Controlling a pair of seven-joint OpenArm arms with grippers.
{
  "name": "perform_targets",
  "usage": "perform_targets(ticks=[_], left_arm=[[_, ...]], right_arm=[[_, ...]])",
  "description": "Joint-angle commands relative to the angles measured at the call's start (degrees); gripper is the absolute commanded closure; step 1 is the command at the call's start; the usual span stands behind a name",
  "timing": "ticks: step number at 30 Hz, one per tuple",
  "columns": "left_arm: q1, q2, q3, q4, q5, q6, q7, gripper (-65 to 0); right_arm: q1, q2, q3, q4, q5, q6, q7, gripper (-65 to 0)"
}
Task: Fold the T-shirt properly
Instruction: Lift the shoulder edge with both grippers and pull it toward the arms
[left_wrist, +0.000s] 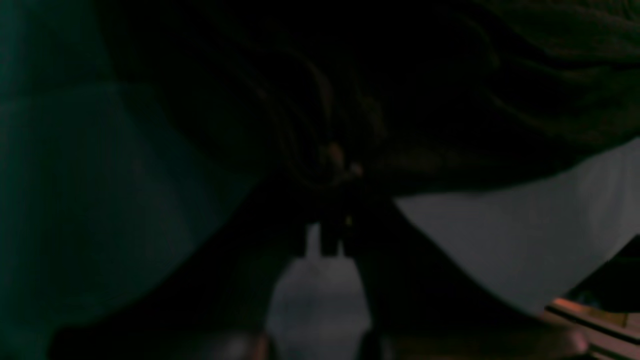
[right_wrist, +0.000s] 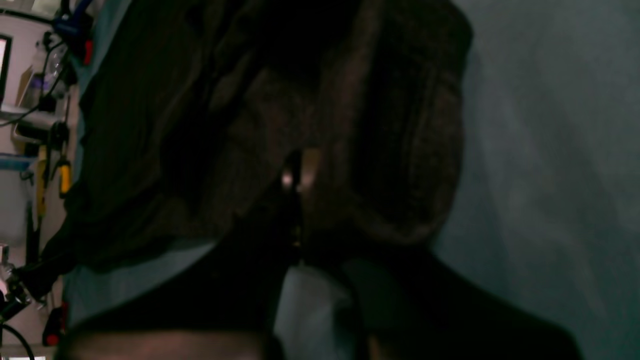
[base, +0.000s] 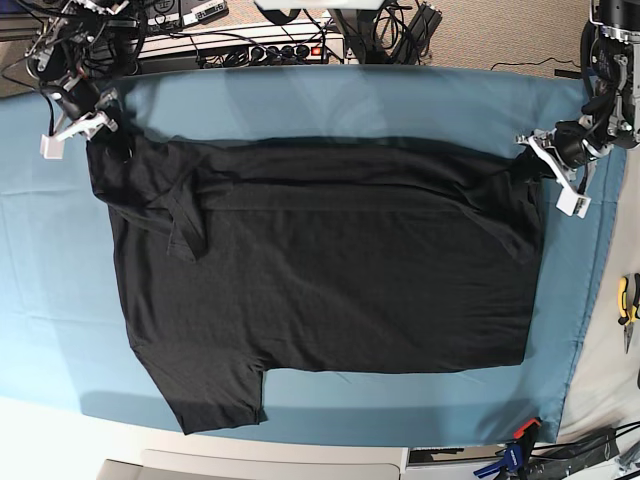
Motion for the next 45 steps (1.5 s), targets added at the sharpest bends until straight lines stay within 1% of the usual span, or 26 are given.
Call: perform_targets(ticks=[1,6,9,11,14,20,22,27,31,35,40,45], left_arm=[[0.7,-0.7,-0.5,0.1,0.9,-0.3,3.1,0.0],[2.6,-0.7,-3.6,0.9,-1.2,-0.4,3.9,0.0],[5.5,-0.6,-6.2,2.5,-2.5,-1.9,4.0,0.0],[7.7,-0.6,-8.0,4.0,-3.0,-1.9,4.1,0.0],[10.7,-0.5,-10.3,6.2,-3.0,-1.9,4.0,0.0],[14.6,0.8,-11.5,9.3,-3.1,-1.9,4.0,0.0],[15.8,1.5,-11.5,10.3,-3.1,-1.9,4.0,0.0],[18.5,3.8,-11.5,12.0,-3.0,-1.9,4.0,0.0],[20.7,5.0,-11.6,12.2,-3.0,-1.9,4.1,0.0],[22.4,5.0,-11.6,12.2,-3.0,-1.9,4.0,0.0],[22.5,5.0,-11.6,12.2,-3.0,-1.9,4.1,0.0],[22.5,5.0,-11.6,12.2,-3.0,-1.9,4.2,0.0]], right_arm=[[-1.4,0.9,0.1,0.0,-0.7,-1.0,-1.6,0.0],[-4.3,3.1,0.1,0.0,-0.6,-0.9,-1.7,0.0],[-5.4,4.8,0.1,0.0,0.4,-0.7,-2.1,0.0],[-5.8,5.9,0.1,0.0,0.7,0.1,-2.2,0.0],[-6.8,7.8,0.1,0.0,0.8,0.1,-2.5,0.0],[-10.2,11.0,0.1,0.0,2.3,0.1,-3.3,0.0],[-11.6,11.4,0.2,0.0,2.3,0.1,-3.3,0.0],[-14.2,11.3,0.2,0.0,3.4,0.1,-3.5,0.0],[-15.6,11.3,0.2,0.0,3.4,0.1,-3.7,0.0],[-16.3,11.3,0.2,0.0,3.8,0.1,-3.9,0.0],[-16.5,11.5,0.2,0.0,3.8,0.1,-4.1,0.0],[-16.5,13.5,0.2,0.0,3.6,0.1,-4.1,0.0]])
